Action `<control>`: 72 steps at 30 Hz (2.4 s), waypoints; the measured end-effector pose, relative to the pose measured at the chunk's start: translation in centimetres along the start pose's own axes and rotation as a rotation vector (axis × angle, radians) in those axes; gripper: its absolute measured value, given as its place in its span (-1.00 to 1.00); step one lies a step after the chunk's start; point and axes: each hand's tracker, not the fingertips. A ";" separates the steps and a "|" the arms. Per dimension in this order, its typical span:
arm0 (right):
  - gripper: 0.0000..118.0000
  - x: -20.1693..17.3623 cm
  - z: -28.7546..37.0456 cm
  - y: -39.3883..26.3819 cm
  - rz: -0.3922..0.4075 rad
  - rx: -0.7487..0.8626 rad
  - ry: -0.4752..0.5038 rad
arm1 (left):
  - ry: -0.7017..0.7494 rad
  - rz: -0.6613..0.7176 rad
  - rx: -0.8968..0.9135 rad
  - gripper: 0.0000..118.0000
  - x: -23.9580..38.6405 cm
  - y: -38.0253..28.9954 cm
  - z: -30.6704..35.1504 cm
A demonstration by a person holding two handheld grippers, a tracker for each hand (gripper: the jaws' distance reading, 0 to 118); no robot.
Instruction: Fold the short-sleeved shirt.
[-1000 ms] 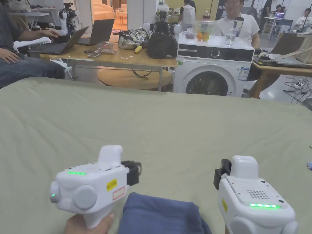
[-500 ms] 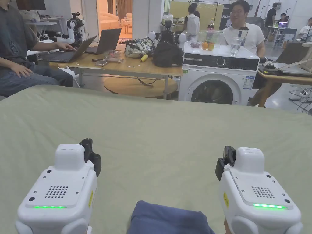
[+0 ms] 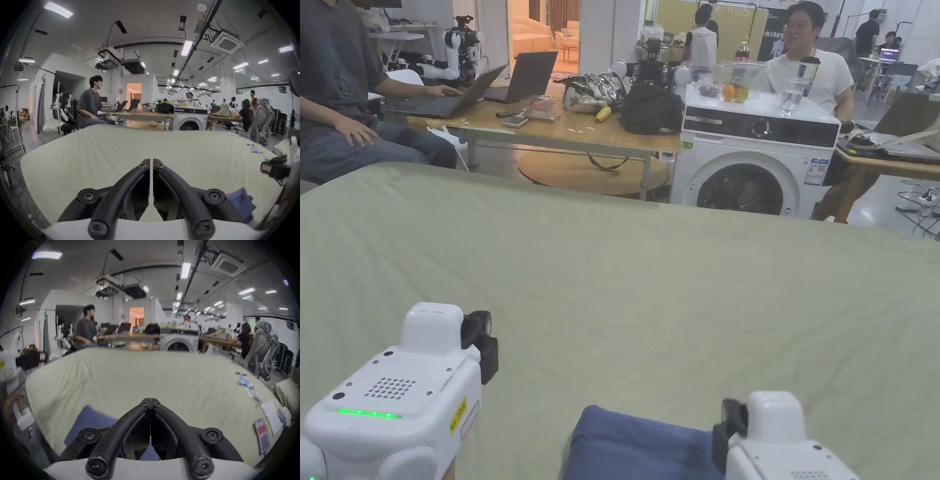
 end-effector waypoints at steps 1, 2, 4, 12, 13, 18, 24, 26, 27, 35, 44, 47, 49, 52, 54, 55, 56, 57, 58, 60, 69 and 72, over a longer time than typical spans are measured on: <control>-1.00 -0.3 -0.5 -0.8 -0.003 -0.043 0.016 | -0.019 -0.001 -0.021 -1.00 0.0 -0.1 0.0; -1.00 -0.5 -1.2 -1.6 -0.003 -0.090 0.026 | -0.038 -0.003 -0.051 -1.00 0.1 -0.2 0.0; -1.00 -0.7 -2.7 -2.9 -0.014 -0.183 0.034 | -0.058 -0.007 -0.091 -1.00 0.1 -0.5 -0.1; -1.00 0.1 -5.1 -3.7 -0.071 -0.306 0.031 | -0.187 0.063 -0.270 -1.00 -0.6 -1.9 -0.4; -1.00 0.1 -5.1 -3.8 -0.069 -0.307 0.036 | -0.234 0.100 -0.318 -1.00 -0.9 -2.0 -0.7; -1.00 0.1 -4.8 -3.8 -0.058 -0.304 0.040 | -0.448 0.317 -0.552 -0.21 -2.9 -2.7 -3.7; -1.00 0.3 -4.9 -3.8 -0.063 -0.304 0.046 | -0.621 0.502 -0.774 0.35 -4.4 -5.7 -7.1; -1.00 0.3 -4.9 -3.8 -0.064 -0.303 0.048 | -0.677 0.542 -0.817 0.34 -4.2 -6.8 -7.7; -1.00 0.3 -4.9 -3.8 -0.063 -0.303 0.048 | -0.705 0.557 -0.845 0.35 -4.2 -7.2 -8.3; -1.00 0.4 -4.9 -3.9 -0.063 -0.302 0.051 | -0.785 0.576 -0.898 0.34 -2.1 -9.3 -10.8; -1.00 0.2 -4.8 -4.0 -0.059 -0.297 0.043 | -0.863 0.703 -0.886 0.34 1.0 -12.1 -12.5; -1.00 0.3 -4.8 -4.0 -0.065 -0.297 0.045 | -0.917 0.745 -0.921 0.17 1.9 -13.0 -12.9; -1.00 0.4 -4.8 -4.0 -0.070 -0.295 0.047 | -0.835 0.747 -0.962 -0.40 1.9 -13.1 -12.9; -1.00 0.5 -4.6 -4.1 -0.081 -0.286 0.057 | -0.866 0.824 -0.963 -0.56 1.0 -13.9 -13.2; -1.00 0.3 -4.5 -4.0 -0.069 -0.281 0.055 | -0.849 0.774 -0.953 -0.58 1.2 -13.7 -13.1; -1.00 0.2 -4.4 -4.1 -0.066 -0.278 0.051 | -0.849 0.755 -0.939 -0.58 1.3 -13.5 -12.9; -1.00 0.2 -4.5 -4.2 -0.066 -0.275 0.050 | -0.849 0.746 -0.933 -0.58 1.4 -13.3 -12.8; -1.00 0.3 -4.5 -4.3 -0.067 -0.273 0.050 | -0.845 0.743 -0.932 -0.58 1.4 -13.2 -12.7; -1.00 0.3 -4.5 -4.3 -0.067 -0.269 0.049 | -0.845 0.745 -0.932 -0.59 1.4 -13.3 -12.7; -1.00 0.2 -4.4 -4.3 -0.065 -0.264 0.048 | -0.846 0.742 -0.925 -0.59 1.5 -13.1 -12.6; -1.00 1.0 -1.4 0.1 -0.019 -0.003 -0.017 | -0.845 0.757 -0.910 -0.59 1.4 -11.4 -11.6; -1.00 1.3 -0.9 2.2 -0.017 0.114 -0.049 | -0.854 0.747 -0.892 -0.59 1.2 -9.9 -11.0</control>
